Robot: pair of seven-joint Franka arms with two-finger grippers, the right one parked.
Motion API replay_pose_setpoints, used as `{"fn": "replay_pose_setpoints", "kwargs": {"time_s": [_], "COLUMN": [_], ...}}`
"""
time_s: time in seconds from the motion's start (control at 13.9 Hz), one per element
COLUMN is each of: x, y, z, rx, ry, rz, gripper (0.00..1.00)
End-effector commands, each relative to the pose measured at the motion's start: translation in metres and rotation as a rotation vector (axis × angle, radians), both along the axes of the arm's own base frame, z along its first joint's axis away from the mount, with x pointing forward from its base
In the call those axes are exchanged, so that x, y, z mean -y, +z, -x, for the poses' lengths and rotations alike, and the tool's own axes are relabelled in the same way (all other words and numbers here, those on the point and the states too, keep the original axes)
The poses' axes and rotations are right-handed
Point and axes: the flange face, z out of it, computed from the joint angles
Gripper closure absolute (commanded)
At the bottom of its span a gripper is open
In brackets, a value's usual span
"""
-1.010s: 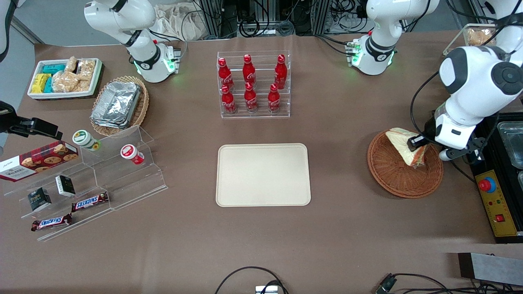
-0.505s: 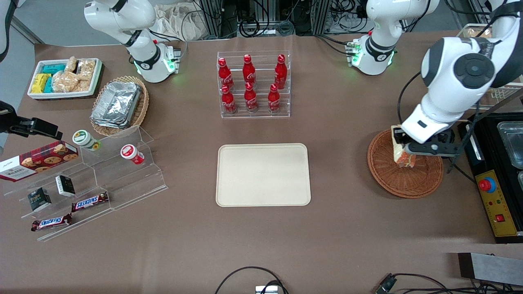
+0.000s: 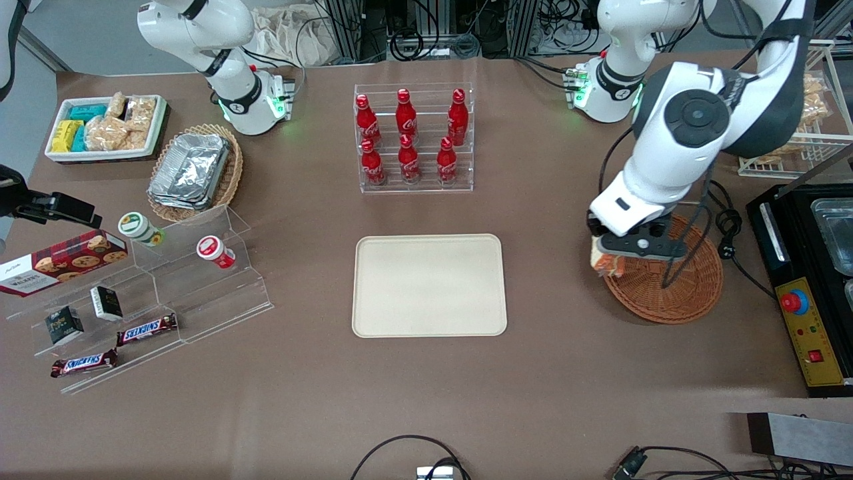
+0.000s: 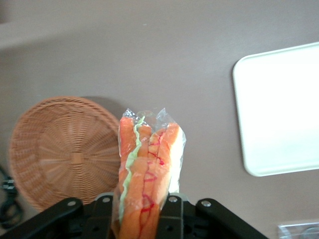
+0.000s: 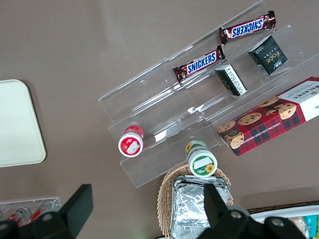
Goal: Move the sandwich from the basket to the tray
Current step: 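Carry the sandwich with the left gripper over the cream tray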
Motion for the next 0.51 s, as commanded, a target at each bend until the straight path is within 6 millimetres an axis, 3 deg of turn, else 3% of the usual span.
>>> {"fn": "replay_pose_setpoints", "kwargs": {"time_s": [0.0, 0.22, 0.43], "x": [0.035, 0.068, 0.105], "y": [0.001, -0.011, -0.032], "z": [-0.013, -0.005, -0.011], "rx": [-0.007, -0.011, 0.003], "ry": [0.037, 0.053, 0.099], "rz": [0.027, 0.034, 0.009], "gripper": [0.78, 0.78, 0.78]}}
